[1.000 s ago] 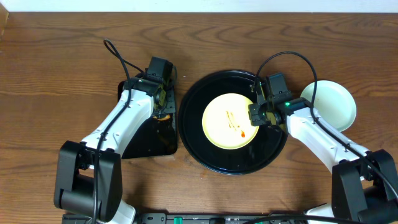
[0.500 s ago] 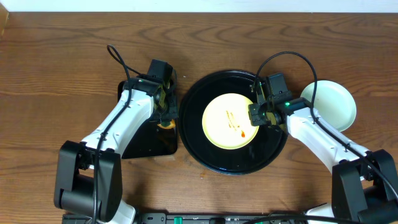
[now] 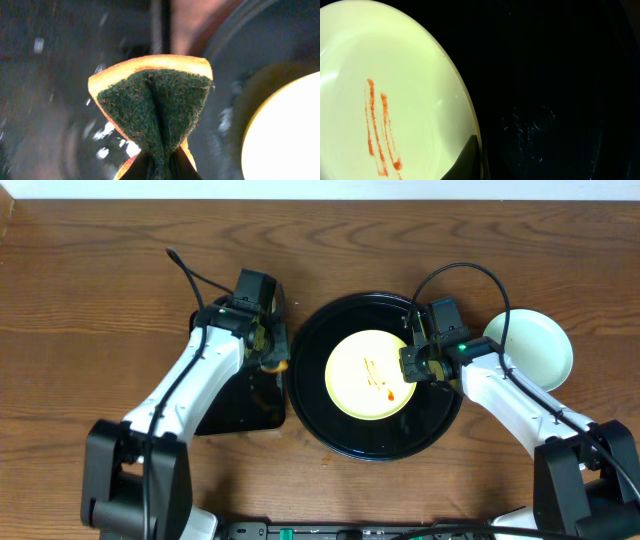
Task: Clean dirty plates on tray and stack at the side
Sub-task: 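Lift the sponge with the left gripper and move it toward the yellow plate, then scrub the sauce on the yellow plate with the sponge, right gripper holding rim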
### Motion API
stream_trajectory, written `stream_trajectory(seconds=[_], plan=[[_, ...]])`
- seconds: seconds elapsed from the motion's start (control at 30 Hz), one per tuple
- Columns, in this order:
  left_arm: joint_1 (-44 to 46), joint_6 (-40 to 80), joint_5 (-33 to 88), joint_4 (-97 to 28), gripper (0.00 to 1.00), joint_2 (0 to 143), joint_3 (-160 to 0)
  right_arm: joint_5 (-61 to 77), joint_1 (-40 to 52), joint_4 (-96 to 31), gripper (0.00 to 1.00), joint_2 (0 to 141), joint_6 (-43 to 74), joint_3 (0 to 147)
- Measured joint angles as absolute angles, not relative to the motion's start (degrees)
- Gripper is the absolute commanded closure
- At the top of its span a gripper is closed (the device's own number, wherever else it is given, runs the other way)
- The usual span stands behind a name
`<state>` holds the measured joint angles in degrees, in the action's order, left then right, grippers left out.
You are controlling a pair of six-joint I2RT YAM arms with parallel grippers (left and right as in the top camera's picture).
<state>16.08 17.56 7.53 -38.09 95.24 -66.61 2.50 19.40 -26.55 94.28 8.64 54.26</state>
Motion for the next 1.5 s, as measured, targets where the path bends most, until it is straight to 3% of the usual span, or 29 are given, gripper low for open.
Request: stream_trajectory(seconds=[0.37,0.77,1.13,1.5], plan=[[27.7,21.1,13.0,-29.9,0.93,94.9,-68.0,2.5,19.4,-26.6,0.98,94.3,8.8,54.3],[41.2,41.8,13.8,-21.6,0.92,103.2,-68.0,4.1,19.4,-26.9,0.98,94.3,12.9,54.3],[43.3,54.2,13.8,-19.0,0.92,104.7,-68.0,4.5,19.4,-27.9,0.98,94.3,16.6,54.3],[43.7,57.3,17.7,-13.3,0.92,109.5,-68.0,3.9,19.2,-28.6,0.99,94.3,17.2,54.2]])
